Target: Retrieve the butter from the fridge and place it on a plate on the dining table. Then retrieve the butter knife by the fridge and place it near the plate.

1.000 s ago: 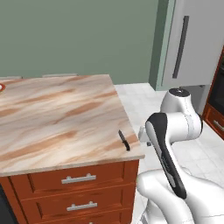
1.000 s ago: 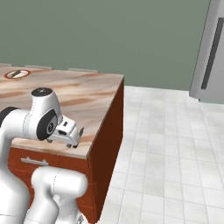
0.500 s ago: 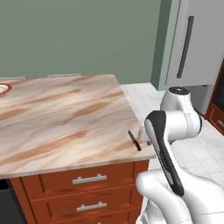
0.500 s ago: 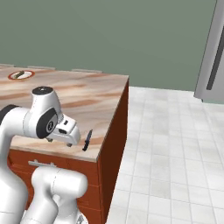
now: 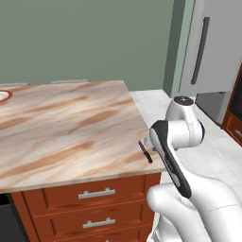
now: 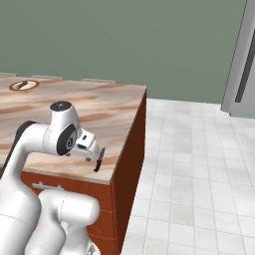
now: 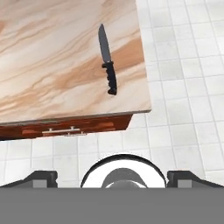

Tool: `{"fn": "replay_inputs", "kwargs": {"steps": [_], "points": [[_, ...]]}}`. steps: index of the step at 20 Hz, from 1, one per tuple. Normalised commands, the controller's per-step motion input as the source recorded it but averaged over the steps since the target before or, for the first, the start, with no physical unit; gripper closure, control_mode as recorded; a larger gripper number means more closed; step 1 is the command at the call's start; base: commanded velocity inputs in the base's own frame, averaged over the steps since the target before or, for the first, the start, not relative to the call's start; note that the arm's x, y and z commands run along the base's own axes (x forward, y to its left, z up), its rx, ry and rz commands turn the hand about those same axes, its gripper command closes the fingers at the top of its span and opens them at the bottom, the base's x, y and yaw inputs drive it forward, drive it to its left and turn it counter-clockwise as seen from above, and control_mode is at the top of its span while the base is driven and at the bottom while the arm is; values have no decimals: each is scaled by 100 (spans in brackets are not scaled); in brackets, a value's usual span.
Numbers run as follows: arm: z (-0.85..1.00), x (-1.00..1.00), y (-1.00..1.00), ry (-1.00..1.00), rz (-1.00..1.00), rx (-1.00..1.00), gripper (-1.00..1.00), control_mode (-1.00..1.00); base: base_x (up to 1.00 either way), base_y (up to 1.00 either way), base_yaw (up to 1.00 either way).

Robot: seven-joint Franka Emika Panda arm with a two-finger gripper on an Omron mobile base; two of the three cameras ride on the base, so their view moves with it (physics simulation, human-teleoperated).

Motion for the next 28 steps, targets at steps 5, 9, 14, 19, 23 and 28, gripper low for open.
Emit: {"fn": "replay_inputs", "kwargs": {"steps": [5, 9, 14, 19, 23, 28], "points": [[-61, 95, -7, 3, 0, -5, -100, -100, 0, 0, 0], [-41, 81, -16, 0, 0, 0, -100, -100, 0, 0, 0], [-33, 68, -4, 0, 0, 0, -100, -100, 0, 0, 0], [-20, 9, 0, 0, 8, 1, -100, -100, 0, 0, 0], [-29, 0, 0, 1, 10, 0, -100, -100, 0, 0, 0], [-47, 0, 0, 0, 12, 0, -100, -100, 0, 0, 0]]}}
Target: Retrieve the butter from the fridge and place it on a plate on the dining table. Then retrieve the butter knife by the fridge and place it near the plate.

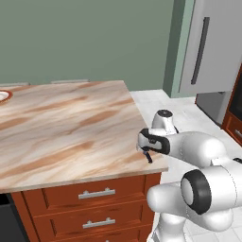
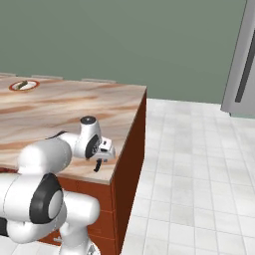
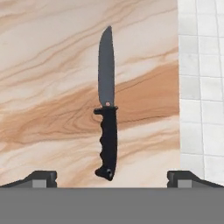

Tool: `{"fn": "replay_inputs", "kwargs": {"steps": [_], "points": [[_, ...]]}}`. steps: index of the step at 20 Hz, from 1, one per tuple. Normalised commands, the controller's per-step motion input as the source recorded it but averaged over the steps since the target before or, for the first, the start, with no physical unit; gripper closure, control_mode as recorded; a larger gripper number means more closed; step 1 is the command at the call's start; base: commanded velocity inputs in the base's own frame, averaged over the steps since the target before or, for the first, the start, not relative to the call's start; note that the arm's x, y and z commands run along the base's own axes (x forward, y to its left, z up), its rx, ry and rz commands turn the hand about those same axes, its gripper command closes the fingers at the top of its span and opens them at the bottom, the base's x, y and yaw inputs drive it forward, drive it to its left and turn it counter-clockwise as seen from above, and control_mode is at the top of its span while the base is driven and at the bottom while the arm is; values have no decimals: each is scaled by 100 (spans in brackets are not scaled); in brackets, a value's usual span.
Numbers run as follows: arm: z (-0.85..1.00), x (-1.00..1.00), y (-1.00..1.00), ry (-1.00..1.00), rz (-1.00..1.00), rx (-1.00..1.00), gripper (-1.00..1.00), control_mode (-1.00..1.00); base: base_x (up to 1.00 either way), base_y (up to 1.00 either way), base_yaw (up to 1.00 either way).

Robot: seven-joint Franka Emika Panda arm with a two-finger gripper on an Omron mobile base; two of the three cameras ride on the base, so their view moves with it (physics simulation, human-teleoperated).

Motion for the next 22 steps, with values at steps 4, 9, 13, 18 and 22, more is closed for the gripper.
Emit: {"fn": "replay_inputs", "kwargs": {"steps": [4, 9, 13, 18, 22], "points": [[-46, 2, 1, 0, 12, 0, -100, -100, 0, 0, 0], [-32, 12, 12, 1, 5, -3, -100, -100, 0, 0, 0], [-20, 13, 12, 3, 0, -2, -100, -100, 0, 0, 0], [-16, 12, 1, 0, 0, 0, -100, -100, 0, 0, 0], [-17, 15, 0, 0, 0, 0, -100, -100, 0, 0, 0]]}}
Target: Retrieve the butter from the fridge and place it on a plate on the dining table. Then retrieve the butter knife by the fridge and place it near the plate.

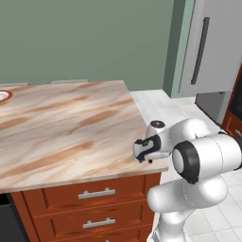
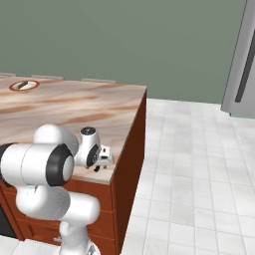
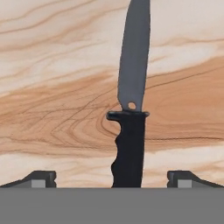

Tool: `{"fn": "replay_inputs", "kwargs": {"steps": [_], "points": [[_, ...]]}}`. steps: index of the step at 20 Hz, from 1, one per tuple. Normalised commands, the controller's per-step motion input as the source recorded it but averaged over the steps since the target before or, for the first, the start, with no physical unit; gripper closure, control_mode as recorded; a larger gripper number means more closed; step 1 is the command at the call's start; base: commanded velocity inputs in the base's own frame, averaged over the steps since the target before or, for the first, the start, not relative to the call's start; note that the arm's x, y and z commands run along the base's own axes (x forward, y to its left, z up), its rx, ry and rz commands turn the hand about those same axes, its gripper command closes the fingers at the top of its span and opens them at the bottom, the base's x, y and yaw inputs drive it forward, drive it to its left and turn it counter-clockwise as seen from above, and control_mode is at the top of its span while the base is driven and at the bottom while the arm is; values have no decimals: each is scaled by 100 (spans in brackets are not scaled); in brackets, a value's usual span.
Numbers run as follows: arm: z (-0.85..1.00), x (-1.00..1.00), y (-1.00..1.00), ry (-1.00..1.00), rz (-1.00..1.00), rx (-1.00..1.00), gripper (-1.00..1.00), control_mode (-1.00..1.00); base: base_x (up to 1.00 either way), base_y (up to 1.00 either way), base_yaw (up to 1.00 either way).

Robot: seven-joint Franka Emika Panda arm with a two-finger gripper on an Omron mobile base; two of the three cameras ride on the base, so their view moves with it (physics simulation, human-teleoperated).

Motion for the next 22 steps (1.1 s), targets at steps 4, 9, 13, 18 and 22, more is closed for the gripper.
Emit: {"fn": "replay_inputs", "kwargs": {"steps": [4, 9, 13, 18, 22], "points": [[-20, 16, 0, 0, 0, 0, -100, -100, 0, 0, 0], [-23, 9, 0, 0, 0, 0, 100, -100, 0, 0, 0], [-26, 1, 0, 0, 0, 0, 100, -100, 0, 0, 0], [-21, 0, 0, 1, 0, 0, 100, -100, 0, 0, 0], [0, 0, 0, 2, -1, 0, 100, -100, 0, 0, 0]]}}
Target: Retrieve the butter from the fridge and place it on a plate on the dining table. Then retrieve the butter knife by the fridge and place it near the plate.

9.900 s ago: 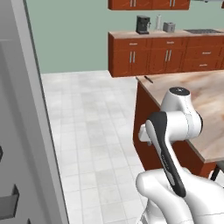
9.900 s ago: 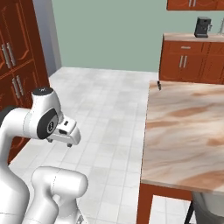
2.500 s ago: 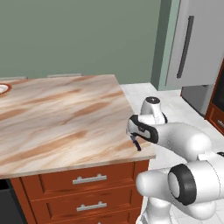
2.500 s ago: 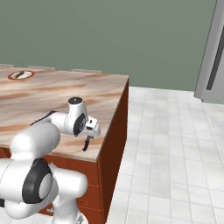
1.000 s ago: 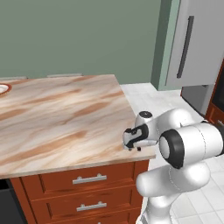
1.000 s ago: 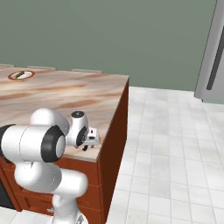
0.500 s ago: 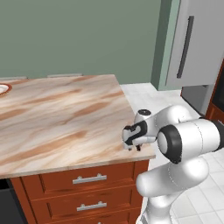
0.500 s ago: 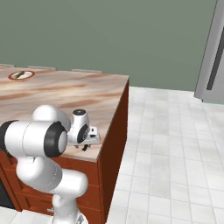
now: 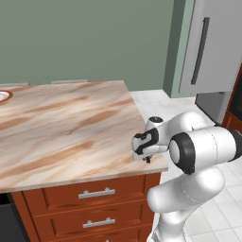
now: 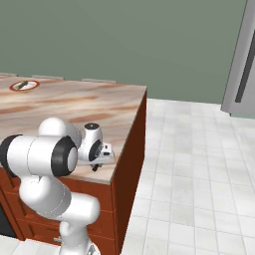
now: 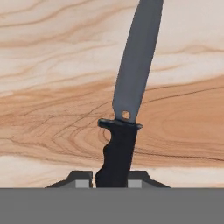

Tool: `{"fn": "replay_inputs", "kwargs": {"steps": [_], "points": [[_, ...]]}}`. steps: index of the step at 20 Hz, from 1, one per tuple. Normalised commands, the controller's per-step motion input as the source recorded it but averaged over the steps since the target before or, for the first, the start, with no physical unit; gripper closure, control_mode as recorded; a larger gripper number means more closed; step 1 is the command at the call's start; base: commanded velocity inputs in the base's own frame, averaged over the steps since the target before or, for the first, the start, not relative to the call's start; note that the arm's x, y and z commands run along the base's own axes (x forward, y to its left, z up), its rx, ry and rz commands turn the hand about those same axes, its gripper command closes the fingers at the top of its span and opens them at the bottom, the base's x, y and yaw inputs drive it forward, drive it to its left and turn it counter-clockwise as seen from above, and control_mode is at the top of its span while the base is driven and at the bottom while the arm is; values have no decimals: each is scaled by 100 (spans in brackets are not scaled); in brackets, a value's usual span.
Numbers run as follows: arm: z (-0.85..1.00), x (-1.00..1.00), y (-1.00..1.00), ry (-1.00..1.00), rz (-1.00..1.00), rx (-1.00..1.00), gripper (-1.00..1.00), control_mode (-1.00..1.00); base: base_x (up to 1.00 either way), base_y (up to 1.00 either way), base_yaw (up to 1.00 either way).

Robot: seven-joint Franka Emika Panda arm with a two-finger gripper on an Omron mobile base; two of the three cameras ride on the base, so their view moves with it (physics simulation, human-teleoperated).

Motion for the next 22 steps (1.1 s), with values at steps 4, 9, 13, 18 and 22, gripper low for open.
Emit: {"fn": "replay_inputs", "kwargs": {"steps": [4, 9, 13, 18, 22], "points": [[0, 0, 0, 0, -4, 0, 100, -100, 0, 0, 0], [20, -1, 0, 0, -8, -3, 100, -100, 0, 0, 0], [72, -35, 0, -7, -13, -10, 100, -100, 0, 0, 0], [100, -69, 0, -12, -13, -7, 100, -100, 0, 0, 0], [100, -97, 0, -9, -12, -1, 100, -100, 0, 0, 0]]}}
